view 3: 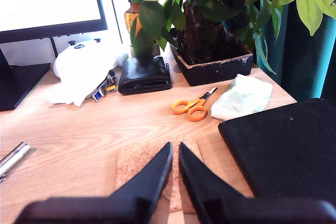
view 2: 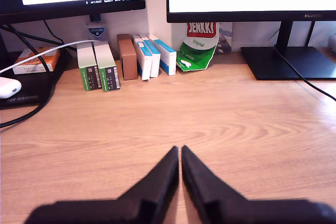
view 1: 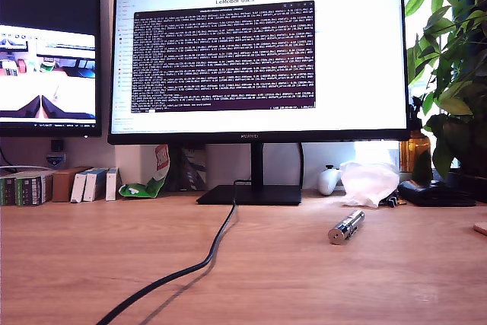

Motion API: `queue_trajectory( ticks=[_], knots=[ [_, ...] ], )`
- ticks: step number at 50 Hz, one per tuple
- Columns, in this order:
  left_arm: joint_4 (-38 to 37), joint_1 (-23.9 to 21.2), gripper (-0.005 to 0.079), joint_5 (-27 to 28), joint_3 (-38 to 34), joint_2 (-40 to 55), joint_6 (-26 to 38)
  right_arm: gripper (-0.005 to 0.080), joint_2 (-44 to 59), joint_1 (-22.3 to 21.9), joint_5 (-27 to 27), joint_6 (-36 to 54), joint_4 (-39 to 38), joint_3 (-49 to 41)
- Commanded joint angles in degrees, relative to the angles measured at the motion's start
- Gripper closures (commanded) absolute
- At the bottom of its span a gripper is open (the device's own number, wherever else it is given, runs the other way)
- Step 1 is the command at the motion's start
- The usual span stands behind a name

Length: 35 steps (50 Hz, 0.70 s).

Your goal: Pick the metallic laser pointer with your right arm, pass it to your left arm, then place it down to the left side of the table

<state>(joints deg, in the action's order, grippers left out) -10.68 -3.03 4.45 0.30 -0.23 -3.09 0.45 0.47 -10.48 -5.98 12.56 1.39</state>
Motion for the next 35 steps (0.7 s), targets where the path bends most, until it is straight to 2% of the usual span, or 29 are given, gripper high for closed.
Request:
queue_trajectory(
  ticks=[1,21,28,35],
  knots=[
    [-1.03,-0.13,0.0761,-0.04,-1.79,-0.48,0.2,0.0757,-0.31,0.24,-0.04,-0.07,-0.11,-0.11],
    [-0.9,-0.13,0.0761,0.07,-1.79,-0.48,-1.2,0.0757,-0.31,0.26,0.09,-0.48,-0.13,-0.11],
    [-0.35,-0.13,0.0761,1.57,-1.79,-0.48,-7.65,0.0757,-0.31,0.26,2.12,-8.13,-0.42,-0.11],
    [2.29,-0.13,0.0761,3.1,-1.79,-0.48,-10.99,0.0757,-0.31,0.26,6.05,-14.69,-2.43,-0.11]
  ],
)
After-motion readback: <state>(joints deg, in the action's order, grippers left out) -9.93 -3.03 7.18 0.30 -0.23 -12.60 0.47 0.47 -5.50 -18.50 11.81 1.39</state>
